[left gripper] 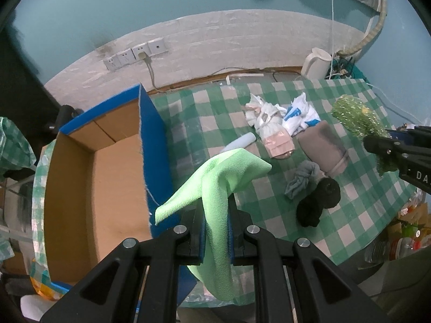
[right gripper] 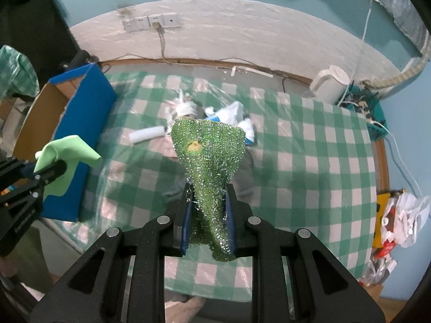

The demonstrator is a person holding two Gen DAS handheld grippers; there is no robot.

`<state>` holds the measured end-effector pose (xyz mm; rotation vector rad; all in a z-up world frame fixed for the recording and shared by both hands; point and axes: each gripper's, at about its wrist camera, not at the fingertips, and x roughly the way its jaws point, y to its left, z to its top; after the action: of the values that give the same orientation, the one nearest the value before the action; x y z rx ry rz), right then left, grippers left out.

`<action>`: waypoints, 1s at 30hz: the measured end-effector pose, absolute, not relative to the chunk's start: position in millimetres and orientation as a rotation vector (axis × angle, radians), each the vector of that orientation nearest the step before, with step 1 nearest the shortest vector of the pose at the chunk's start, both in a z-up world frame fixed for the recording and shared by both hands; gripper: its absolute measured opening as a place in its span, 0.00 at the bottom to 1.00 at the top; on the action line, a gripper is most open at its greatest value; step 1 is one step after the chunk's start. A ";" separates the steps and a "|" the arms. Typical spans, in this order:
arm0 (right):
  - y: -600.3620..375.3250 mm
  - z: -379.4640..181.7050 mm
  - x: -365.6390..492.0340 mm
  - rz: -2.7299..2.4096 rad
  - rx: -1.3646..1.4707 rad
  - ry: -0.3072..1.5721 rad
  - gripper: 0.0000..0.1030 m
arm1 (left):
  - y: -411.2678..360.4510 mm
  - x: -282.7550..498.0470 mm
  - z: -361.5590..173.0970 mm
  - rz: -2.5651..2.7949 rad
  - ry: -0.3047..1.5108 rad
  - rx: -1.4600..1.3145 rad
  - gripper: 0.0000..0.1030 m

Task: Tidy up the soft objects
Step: 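Close the right tool on the mesh pad while the left tool grips the green cloth, lift both, then carry the mesh pad and green cloth over the box and open both tools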

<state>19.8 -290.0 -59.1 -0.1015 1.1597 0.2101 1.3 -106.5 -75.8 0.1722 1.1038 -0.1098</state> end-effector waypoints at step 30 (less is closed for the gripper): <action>-176.9 -30.5 28.4 0.374 -0.198 1.113 0.20 | -20.7 -2.9 -54.9 0.041 1.067 0.075 0.12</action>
<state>28.4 -176.9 -30.5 -0.1976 1.1135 0.3740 -2.9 -20.7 -54.9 0.0750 1.0666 0.0413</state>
